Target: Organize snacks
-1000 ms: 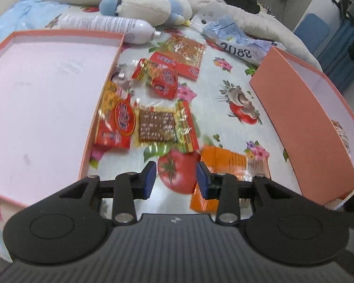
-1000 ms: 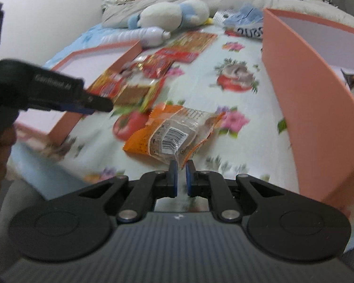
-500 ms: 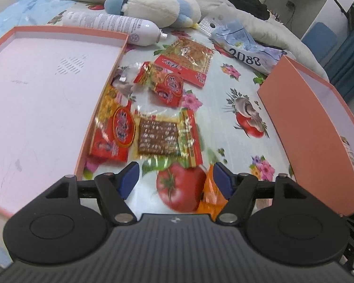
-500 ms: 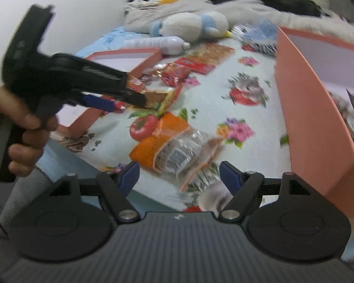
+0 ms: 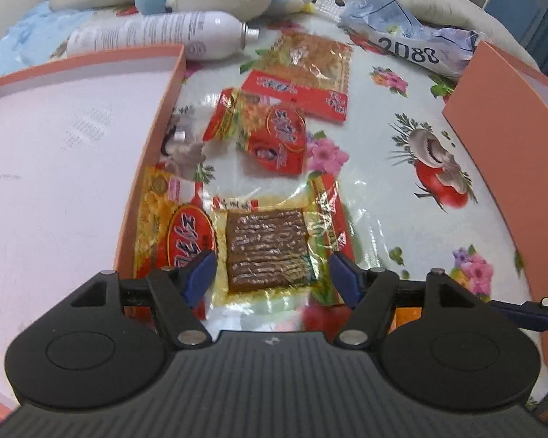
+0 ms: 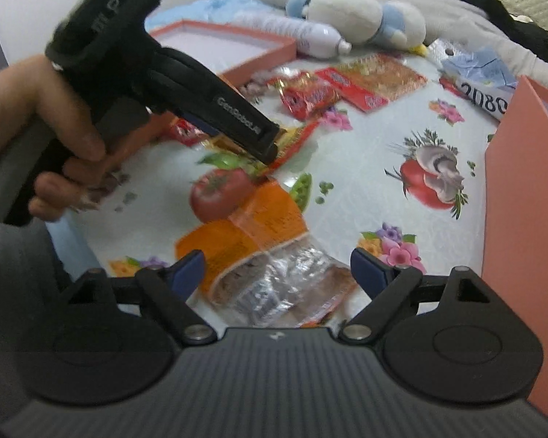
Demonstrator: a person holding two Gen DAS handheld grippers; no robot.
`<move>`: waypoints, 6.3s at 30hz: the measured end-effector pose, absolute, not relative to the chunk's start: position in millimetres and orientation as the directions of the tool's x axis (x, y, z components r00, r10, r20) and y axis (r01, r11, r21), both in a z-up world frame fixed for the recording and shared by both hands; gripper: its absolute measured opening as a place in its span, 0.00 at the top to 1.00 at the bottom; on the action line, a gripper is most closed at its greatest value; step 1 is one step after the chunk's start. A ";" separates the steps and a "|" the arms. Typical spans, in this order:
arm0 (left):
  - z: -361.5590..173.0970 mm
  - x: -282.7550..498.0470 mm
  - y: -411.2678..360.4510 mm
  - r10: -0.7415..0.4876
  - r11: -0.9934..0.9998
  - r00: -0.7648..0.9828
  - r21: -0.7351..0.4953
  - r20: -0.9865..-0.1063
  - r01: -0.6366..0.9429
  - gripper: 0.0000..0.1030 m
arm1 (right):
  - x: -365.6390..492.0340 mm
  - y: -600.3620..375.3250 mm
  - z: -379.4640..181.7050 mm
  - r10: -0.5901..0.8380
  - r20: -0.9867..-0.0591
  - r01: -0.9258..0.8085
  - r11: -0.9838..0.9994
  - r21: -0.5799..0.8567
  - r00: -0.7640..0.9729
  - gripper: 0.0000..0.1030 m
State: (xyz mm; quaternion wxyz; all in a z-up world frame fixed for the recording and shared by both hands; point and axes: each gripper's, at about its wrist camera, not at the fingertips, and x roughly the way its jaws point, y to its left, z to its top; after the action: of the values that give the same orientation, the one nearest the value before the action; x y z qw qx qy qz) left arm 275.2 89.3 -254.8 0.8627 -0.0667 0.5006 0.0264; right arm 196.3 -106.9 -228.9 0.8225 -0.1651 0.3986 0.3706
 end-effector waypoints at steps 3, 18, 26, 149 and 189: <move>-256.8 280.4 86.8 -0.007 0.991 0.484 -0.073 -0.875 -0.116 0.30 | 195.9 -106.1 -233.7 0.485 -0.781 -0.766 0.643 0.014 0.393 0.06; -249.4 272.1 75.6 -0.005 0.988 0.482 -0.080 -0.876 -0.135 0.45 | 179.4 -114.7 -225.2 0.478 -0.785 -0.755 0.656 0.022 0.393 0.44; -228.8 234.7 64.3 -0.021 0.979 0.529 -0.125 -0.848 -0.161 0.45 | 157.3 -141.1 -209.3 0.458 -0.761 -0.638 0.766 0.076 0.459 0.45; 10.7 205.0 -160.3 -0.401 0.916 0.760 -0.226 -0.511 0.331 0.98 | 140.6 -357.3 -41.2 0.155 -0.459 -0.121 0.987 0.104 0.875 0.45; -65.3 307.0 -174.2 -0.351 0.936 0.647 -0.239 -0.677 0.257 0.48 | 215.5 -390.2 -102.7 0.153 -0.588 -0.027 0.976 0.218 0.794 0.26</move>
State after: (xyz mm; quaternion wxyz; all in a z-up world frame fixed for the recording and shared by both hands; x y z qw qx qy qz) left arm 307.0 -174.2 -65.3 0.9054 -0.0606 0.3852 -0.1679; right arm 215.5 -390.2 -102.7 0.9418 0.0995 0.3174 0.0480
